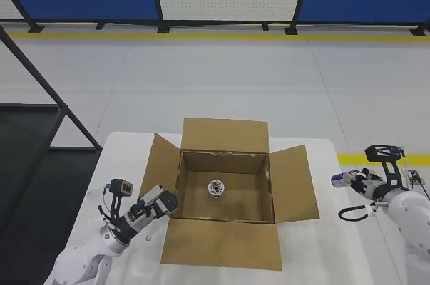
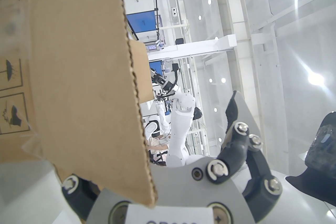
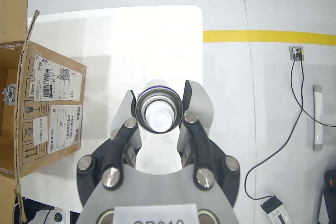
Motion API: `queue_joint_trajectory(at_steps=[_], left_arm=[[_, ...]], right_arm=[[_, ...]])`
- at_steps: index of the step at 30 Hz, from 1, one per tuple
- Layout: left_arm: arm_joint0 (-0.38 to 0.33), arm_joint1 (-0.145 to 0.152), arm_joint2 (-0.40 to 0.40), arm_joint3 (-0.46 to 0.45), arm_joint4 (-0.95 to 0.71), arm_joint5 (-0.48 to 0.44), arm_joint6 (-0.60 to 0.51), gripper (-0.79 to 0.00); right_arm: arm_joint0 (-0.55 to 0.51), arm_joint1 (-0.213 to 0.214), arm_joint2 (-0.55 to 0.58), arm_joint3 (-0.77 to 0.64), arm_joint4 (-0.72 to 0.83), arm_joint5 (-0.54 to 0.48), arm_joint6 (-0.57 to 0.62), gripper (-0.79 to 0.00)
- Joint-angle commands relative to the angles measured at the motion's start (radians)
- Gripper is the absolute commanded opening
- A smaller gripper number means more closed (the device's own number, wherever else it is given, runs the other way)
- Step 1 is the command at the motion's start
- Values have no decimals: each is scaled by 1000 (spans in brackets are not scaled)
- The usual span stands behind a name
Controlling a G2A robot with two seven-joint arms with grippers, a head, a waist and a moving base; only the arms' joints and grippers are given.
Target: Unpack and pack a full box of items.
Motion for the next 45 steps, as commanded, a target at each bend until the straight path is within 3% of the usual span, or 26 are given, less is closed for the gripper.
queue_joint_trajectory(at_steps=[1,16,33,45], left_arm=[[-2,0,1,-5,5,6,2,0],[-7,3,1,-11,10,22,9,0],[-28,3,16,-2,19,31,13,0],[2,4,4,-7,7,5,26,0]], right_arm=[[0,0,0,0,0,0,0,-785],[95,2,-195,147,-246,23,24,-785],[115,-2,-252,205,-246,-11,-18,-785],[196,-25,-391,239,-234,9,-30,-785]])
